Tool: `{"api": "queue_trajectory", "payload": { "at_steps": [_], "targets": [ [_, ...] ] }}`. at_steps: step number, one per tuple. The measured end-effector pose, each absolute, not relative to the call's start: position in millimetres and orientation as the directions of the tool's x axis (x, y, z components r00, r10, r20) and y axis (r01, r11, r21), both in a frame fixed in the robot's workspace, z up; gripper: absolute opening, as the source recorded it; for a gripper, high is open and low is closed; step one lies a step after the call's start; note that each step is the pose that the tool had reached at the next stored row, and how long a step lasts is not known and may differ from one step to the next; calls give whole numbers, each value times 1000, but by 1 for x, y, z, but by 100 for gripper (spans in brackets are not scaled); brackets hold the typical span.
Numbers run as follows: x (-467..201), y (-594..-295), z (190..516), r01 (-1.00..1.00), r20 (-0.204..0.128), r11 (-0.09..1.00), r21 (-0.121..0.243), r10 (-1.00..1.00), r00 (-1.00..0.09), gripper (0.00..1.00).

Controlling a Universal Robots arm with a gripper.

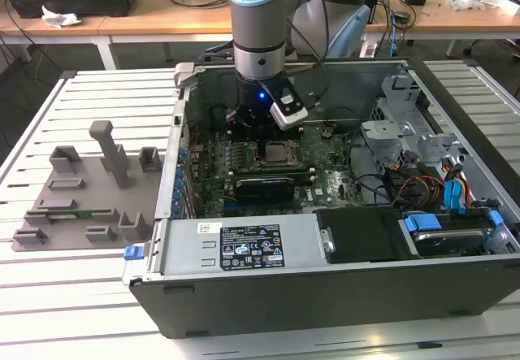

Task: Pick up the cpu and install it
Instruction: 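Close the cpu cover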

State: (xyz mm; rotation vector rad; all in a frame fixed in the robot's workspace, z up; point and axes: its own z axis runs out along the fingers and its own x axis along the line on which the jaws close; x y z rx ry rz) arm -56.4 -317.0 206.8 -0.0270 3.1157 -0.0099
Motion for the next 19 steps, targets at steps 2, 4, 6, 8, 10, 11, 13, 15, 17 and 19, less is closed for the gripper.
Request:
{"api": "queue_trajectory", "payload": {
  "at_steps": [2,4,6,8,10,11,13,15,17,19],
  "targets": [
    [-57,-317,206,-18,-26,1000,-7,-18,-1000,11],
    [-57,-317,204,-18,-26,1000,-7,-18,-1000,11],
    [-57,-317,204,-18,-26,1000,-7,-18,-1000,11],
    [-57,-317,203,-18,-25,1000,-7,-18,-1000,11],
    [-57,-317,203,-18,-26,1000,-7,-18,-1000,11],
    [-57,-317,202,-18,-26,1000,-7,-18,-1000,11],
    [-57,-317,202,-18,-26,1000,-7,-18,-1000,11],
    [-57,-317,203,-17,-26,1000,-7,-18,-1000,11],
    [-57,-317,203,-17,-26,1000,-6,-18,-1000,11],
    [-58,-317,203,-17,-26,1000,-6,-18,-999,11]
  ]
}}
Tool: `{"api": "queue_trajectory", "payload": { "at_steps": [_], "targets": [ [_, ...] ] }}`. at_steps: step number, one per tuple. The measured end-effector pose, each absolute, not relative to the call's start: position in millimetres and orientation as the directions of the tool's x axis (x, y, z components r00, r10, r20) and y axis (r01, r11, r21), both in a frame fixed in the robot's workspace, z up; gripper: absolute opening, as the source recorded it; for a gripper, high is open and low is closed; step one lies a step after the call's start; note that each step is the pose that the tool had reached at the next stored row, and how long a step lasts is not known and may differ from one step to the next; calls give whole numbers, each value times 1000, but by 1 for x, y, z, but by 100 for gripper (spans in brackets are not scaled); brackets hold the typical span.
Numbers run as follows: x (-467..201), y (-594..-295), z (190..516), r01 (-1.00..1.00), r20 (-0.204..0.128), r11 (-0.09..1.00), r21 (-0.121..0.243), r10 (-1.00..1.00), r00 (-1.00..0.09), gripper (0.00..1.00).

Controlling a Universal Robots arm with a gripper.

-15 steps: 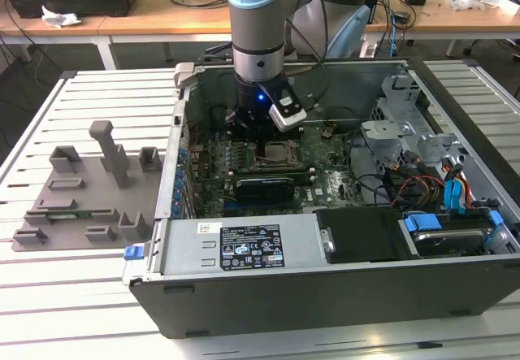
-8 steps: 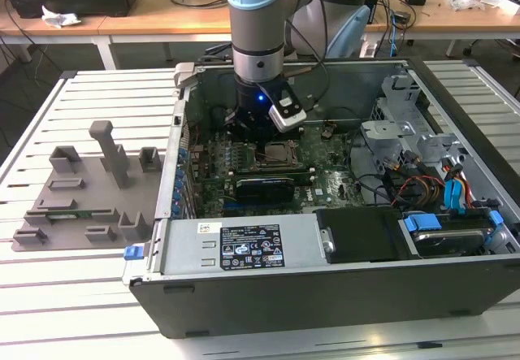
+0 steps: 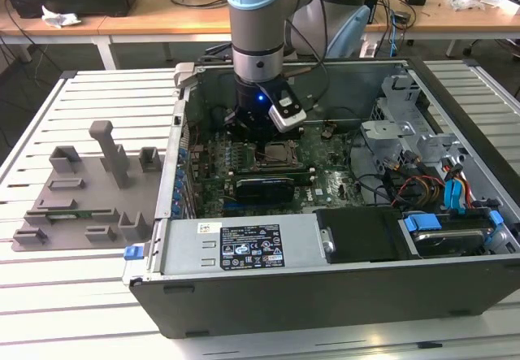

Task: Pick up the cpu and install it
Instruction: 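Close the cpu cover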

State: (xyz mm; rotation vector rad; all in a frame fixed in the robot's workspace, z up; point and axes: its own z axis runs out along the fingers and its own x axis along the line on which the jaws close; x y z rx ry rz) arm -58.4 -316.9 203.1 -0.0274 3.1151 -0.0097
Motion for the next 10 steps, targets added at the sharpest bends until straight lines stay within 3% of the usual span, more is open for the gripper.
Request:
{"api": "queue_trajectory", "payload": {
  "at_steps": [10],
  "targets": [
    [-60,-317,222,-17,-27,1000,-7,-18,-999,11]
  ]
}}
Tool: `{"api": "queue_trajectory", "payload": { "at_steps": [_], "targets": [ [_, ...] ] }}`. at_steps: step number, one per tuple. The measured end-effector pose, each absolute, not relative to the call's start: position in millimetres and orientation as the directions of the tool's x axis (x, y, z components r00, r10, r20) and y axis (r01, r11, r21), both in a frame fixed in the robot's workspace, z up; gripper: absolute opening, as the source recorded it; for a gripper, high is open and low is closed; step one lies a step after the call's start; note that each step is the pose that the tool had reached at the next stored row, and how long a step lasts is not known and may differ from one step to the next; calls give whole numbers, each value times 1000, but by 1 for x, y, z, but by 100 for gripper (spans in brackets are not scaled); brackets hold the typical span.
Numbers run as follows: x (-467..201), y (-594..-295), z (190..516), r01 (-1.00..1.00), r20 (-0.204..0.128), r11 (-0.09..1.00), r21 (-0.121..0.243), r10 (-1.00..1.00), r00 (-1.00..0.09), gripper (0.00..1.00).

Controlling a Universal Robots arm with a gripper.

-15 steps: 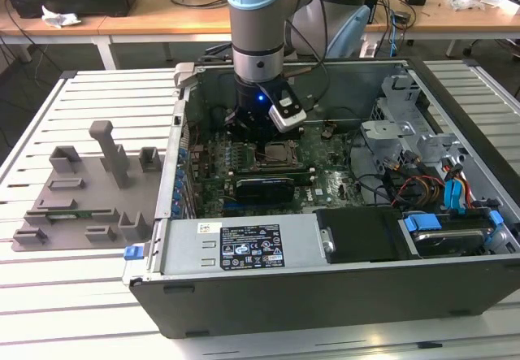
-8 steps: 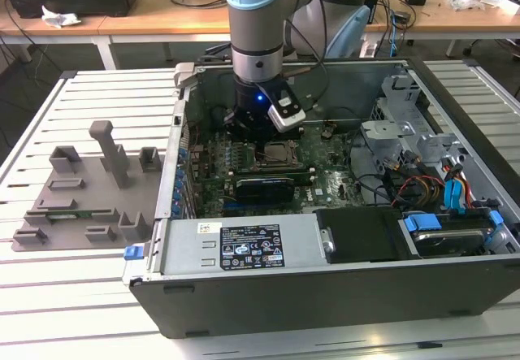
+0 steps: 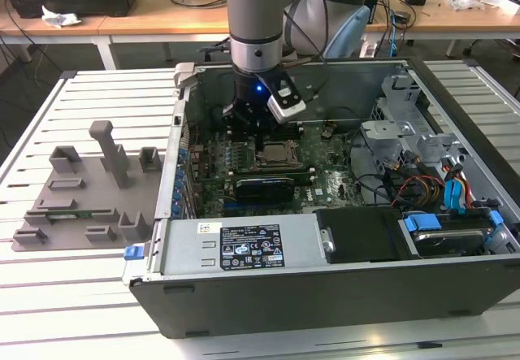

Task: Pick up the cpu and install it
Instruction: 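Close the cpu cover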

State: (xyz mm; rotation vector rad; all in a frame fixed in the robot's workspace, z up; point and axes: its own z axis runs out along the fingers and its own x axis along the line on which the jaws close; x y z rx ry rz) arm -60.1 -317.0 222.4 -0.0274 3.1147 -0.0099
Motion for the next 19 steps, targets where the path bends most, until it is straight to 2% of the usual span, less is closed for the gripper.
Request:
{"api": "queue_trajectory", "payload": {
  "at_steps": [12,19],
  "targets": [
    [-27,-317,224,-18,-25,1000,-8,-18,-1000,11],
    [-27,-316,241,-18,-25,1000,-10,-18,-1000,11]
  ]
}}
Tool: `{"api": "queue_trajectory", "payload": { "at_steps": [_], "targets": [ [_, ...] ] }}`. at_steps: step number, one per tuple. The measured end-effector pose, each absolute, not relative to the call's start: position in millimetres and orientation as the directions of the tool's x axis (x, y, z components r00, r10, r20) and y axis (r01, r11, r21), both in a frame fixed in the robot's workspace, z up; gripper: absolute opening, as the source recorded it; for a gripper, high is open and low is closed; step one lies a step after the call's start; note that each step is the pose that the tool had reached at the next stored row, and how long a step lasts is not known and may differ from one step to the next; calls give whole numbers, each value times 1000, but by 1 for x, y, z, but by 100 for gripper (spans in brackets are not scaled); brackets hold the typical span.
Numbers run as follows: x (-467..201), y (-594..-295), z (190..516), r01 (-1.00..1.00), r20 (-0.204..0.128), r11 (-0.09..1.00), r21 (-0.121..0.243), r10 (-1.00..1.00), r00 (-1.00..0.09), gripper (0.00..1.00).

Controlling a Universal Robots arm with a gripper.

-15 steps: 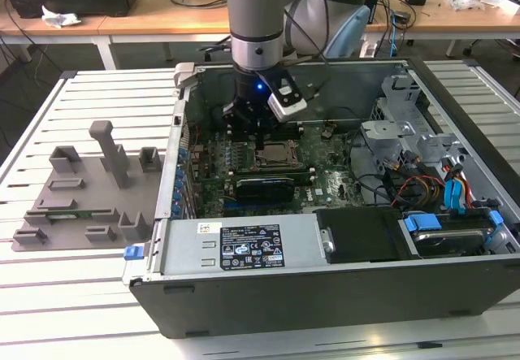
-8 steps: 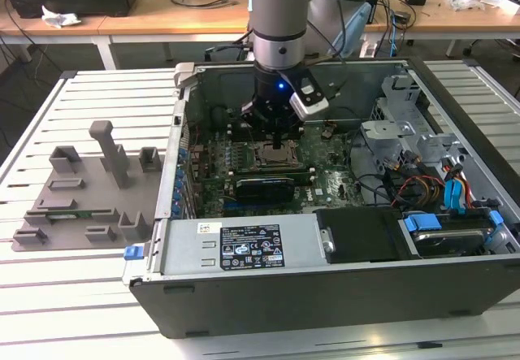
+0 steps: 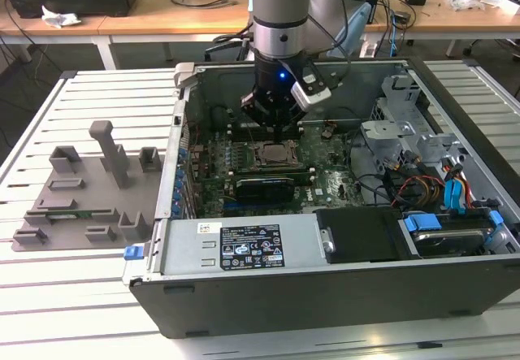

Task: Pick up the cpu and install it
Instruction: 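Close the cpu cover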

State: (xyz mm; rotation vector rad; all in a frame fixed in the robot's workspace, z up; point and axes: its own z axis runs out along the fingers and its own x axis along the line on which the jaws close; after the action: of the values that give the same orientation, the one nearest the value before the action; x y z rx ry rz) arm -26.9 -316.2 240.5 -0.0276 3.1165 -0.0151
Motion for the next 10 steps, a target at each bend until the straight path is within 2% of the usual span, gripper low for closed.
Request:
{"api": "queue_trajectory", "payload": {
  "at_steps": [10],
  "targets": [
    [-27,-316,242,-18,-25,1000,-10,-18,-1000,11]
  ]
}}
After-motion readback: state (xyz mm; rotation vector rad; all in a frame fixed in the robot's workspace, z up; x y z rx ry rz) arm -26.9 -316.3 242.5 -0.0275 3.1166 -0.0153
